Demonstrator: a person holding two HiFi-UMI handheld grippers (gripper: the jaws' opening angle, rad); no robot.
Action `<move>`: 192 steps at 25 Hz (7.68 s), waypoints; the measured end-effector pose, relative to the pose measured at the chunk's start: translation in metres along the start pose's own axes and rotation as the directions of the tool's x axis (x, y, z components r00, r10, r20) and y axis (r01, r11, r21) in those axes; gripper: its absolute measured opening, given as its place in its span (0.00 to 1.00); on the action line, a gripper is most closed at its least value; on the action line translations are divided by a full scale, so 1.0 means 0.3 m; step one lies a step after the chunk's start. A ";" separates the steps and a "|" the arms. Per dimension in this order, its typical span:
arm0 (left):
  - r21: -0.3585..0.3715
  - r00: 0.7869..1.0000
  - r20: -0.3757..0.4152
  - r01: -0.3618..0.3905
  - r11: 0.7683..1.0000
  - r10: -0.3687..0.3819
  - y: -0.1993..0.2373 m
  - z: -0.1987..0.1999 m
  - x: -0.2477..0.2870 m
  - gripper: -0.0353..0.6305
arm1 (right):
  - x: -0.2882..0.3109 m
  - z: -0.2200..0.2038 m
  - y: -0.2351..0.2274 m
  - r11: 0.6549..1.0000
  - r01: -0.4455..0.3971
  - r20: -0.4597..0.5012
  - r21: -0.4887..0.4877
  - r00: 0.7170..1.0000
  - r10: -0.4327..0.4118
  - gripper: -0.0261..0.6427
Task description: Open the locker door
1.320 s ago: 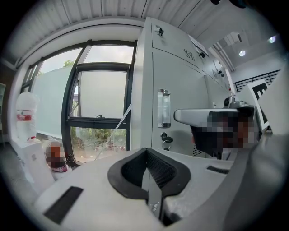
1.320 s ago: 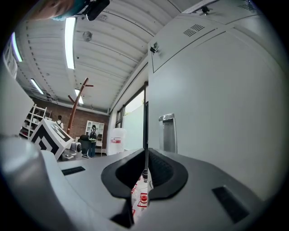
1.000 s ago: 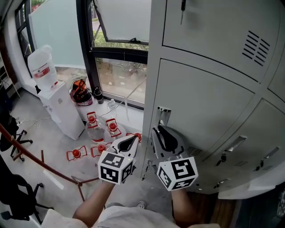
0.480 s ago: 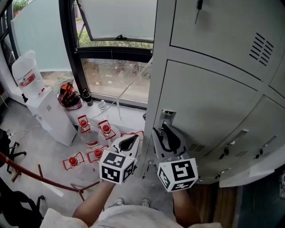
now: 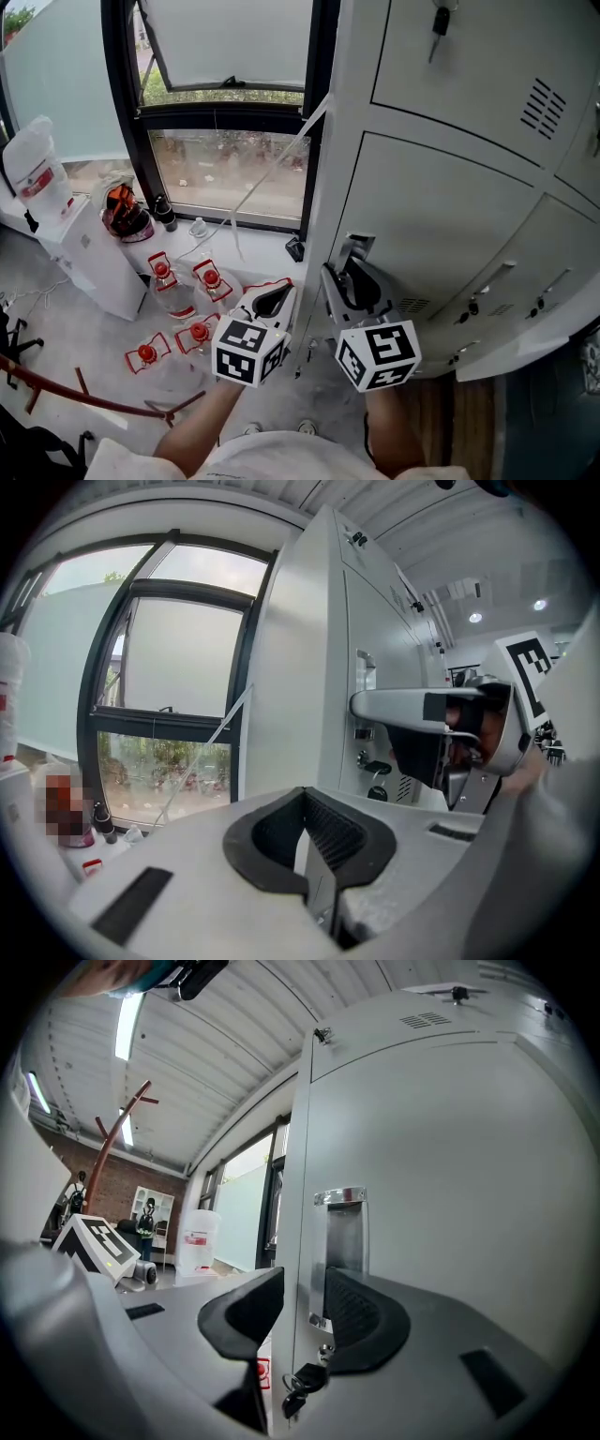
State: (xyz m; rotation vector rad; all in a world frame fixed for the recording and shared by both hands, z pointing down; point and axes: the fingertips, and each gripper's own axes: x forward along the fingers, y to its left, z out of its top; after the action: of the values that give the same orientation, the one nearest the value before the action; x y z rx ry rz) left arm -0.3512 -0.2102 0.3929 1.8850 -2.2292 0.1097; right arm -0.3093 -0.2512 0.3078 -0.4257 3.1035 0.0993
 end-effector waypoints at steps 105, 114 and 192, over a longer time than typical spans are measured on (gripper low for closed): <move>0.112 0.764 -0.110 0.645 0.756 -0.636 -1.126 -0.099 0.042 0.06 | -1.175 -0.014 -0.344 0.920 0.383 0.075 0.082 0.918 -0.389 0.17; 0.123 0.763 -0.116 0.647 0.753 -0.636 -1.156 -0.105 0.042 0.06 | -1.225 -0.027 -0.457 0.879 0.468 0.093 0.089 0.875 -0.475 0.16; 0.076 0.943 -0.041 0.334 0.940 -0.331 -0.621 -0.112 -0.103 0.06 | -0.726 -0.191 -0.070 0.959 0.279 -0.067 0.057 0.959 -0.275 0.05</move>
State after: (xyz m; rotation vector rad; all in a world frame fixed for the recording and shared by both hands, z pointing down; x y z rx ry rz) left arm -0.1597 -0.2064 0.4031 2.2591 -1.8802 0.1724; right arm -0.0938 -0.2166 0.3672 -0.8694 3.0530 -0.0182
